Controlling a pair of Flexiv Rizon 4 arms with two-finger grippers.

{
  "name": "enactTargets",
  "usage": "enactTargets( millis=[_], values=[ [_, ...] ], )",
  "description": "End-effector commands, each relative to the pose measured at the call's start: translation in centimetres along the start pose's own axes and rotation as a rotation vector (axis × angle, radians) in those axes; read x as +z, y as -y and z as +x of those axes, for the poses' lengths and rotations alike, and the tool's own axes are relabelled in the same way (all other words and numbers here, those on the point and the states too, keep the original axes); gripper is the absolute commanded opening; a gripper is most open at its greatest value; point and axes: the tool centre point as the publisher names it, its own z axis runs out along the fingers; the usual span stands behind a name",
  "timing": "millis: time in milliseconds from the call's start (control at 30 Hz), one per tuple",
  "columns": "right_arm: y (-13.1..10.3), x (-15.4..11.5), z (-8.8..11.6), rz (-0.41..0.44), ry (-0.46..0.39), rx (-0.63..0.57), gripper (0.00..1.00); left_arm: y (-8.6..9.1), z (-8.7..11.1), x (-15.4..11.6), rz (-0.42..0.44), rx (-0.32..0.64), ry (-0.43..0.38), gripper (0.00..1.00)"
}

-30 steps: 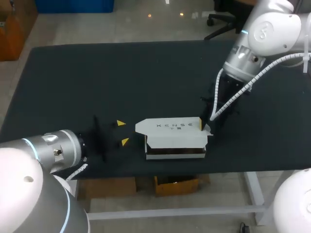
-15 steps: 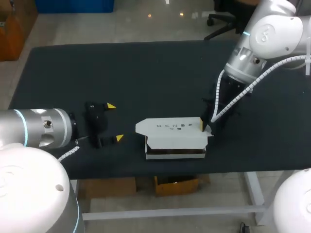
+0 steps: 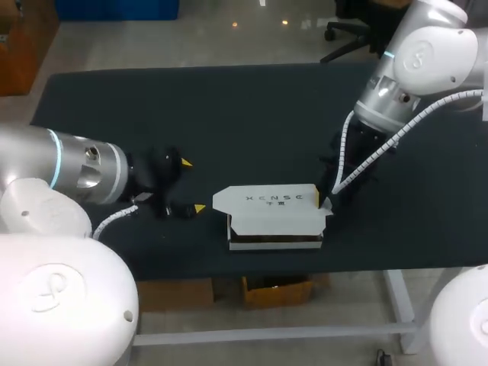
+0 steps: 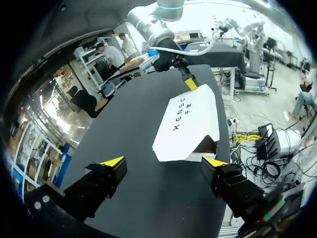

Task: Assemble the packaging by folding the flat box into shape, placing the metal phone stand inside, and closing the box properly

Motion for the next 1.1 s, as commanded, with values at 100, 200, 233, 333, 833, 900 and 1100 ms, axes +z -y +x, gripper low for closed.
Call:
enactTargets(
  millis=[100, 200, 233, 333, 833, 900, 1100],
  values=[
    [0.19, 0.11, -0.11, -0.009, -0.006, 0.0, 0.36, 1.53, -0.31, 0.44, -0.238, -0.236, -0.147, 1.0],
    [0.12, 0.11, -0.12, -0.011, -0.008, -0.001, 0.36, 1.74, -0.27, 0.55, -0.256, -0.349, -0.17, 1.0],
    [0.1, 0.12, -0.12, -0.012, -0.01, -0.002, 0.36, 1.79, -0.43, 0.6, -0.266, -0.39, -0.171, 1.0],
    [0.05, 0.15, -0.14, -0.014, -0.012, -0.002, 0.36, 1.69, -0.68, 0.55, -0.29, -0.53, -0.163, 1.0],
    [-0.07, 0.23, 0.04, -0.021, -0.018, -0.013, 0.36, 1.47, -0.79, 0.48, -0.358, -0.671, -0.017, 1.0],
    [-0.06, 0.24, 0.11, -0.023, -0.019, -0.014, 0.35, 1.47, -0.79, 0.48, -0.358, -0.671, -0.017, 1.0],
    [0.09, 0.32, -0.03, -0.027, -0.021, -0.011, 0.35, 1.54, -0.74, 0.86, -0.356, -0.789, -0.018, 1.0]
  ],
)
